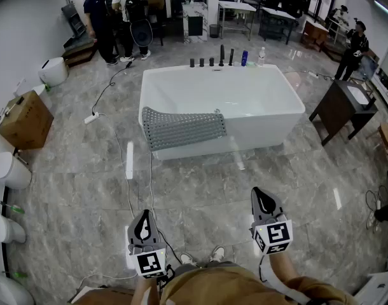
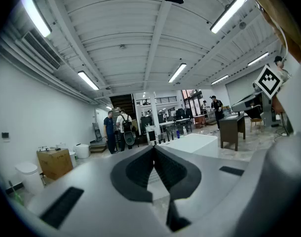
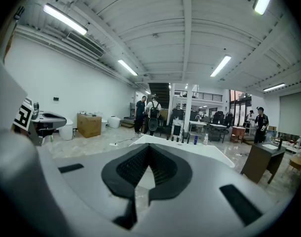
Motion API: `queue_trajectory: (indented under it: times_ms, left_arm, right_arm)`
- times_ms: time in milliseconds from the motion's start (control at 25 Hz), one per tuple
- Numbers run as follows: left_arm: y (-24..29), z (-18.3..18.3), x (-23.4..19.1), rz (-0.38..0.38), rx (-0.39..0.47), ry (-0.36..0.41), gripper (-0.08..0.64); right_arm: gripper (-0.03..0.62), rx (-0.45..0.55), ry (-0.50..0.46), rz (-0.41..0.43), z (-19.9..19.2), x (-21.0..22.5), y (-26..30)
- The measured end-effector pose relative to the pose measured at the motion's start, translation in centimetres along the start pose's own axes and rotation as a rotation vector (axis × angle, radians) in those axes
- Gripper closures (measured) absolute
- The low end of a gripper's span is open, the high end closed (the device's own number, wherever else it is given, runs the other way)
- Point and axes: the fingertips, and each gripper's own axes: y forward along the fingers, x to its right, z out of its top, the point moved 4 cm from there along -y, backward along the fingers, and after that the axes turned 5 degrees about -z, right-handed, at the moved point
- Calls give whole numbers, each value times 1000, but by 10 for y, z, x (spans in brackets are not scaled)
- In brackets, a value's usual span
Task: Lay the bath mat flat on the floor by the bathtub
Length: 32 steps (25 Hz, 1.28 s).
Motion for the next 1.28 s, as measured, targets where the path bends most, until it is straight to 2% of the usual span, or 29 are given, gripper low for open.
queue_trajectory:
  times_ms: [160,360,640,760,960,1120,1280]
  left_arm:
    - [4,1,2,-3,-15,-9,555]
    - [7,9,11,21,-32,-32,555]
    - [17,21,39,60,-35,3,555]
    - [25,24,50,76,-8,37,555]
    - [32,29,65,69,-18,60,555]
    - [43,33,64,71,-18,43,555]
    - [64,16,58,50,-16,36,555]
  right_arm:
    - [589,5,0,10,3,0,6]
    - [589,61,10,-28,8,22,3]
    - [589,77,-13,17,2,50,11]
    - [589,80,-6,36,-5,63,15]
    - [589,81,19,47,-13,79,14]
    - [589,73,29,25,-16,92,18]
    - [589,49,10,4,-24,95,28]
